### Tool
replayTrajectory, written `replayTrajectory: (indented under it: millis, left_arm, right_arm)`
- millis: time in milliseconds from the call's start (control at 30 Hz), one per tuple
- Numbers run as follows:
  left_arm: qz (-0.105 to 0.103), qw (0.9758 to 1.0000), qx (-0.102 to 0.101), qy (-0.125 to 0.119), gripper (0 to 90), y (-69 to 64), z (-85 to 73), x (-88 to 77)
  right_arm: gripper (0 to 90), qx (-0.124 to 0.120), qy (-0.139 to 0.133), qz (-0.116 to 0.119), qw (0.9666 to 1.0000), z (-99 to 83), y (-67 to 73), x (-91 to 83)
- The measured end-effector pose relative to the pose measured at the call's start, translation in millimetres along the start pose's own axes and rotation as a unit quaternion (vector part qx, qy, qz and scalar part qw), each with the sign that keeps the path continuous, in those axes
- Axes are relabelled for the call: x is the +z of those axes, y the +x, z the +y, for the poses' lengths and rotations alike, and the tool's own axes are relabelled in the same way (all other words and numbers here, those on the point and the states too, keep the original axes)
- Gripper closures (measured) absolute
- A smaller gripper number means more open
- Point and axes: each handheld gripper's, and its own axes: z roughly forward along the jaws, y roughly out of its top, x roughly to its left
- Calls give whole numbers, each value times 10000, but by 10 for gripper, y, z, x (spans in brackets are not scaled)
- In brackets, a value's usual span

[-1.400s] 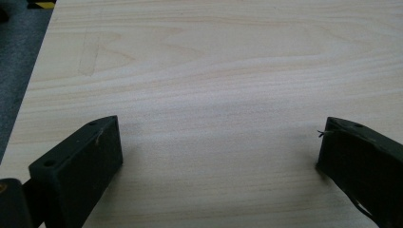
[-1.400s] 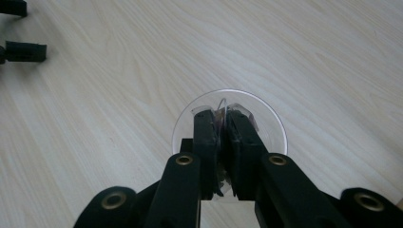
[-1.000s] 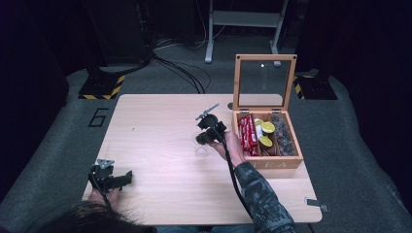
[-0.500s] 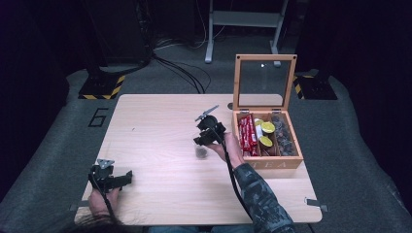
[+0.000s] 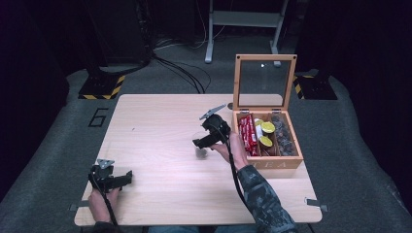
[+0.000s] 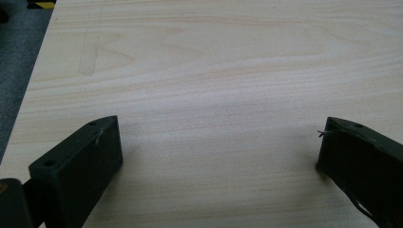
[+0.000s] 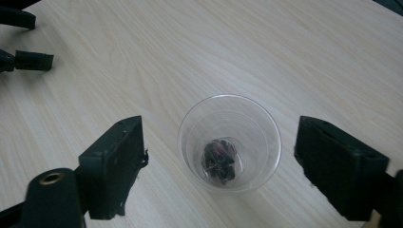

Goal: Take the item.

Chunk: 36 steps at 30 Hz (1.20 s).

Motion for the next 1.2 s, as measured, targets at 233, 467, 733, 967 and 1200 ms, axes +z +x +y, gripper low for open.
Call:
replayTrajectory:
  millis: [233, 467, 733, 967, 1200]
  left_arm:
    - [0, 10000, 0, 0, 6, 0, 0, 0]
    - [0, 10000, 2, 1, 6, 0, 0, 0]
    - [-1, 10000, 3, -1, 6, 0, 0, 0]
    - [-5, 10000, 5, -6, 7, 1, 0, 1]
    - [-2, 10000, -53, -44, 6, -7, -1, 6]
  right_arm:
    - [104, -6, -198, -53, 9998, -63, -3, -176]
    - [55, 6, -343, -124, 9993, -133, 32, -357]
    - [31, -2, -518, -352, 9980, -318, 33, -626]
    - [5, 120, -647, -575, 9962, -590, -30, -856]
    - [0, 394, -697, -874, 9929, -951, -127, -1054]
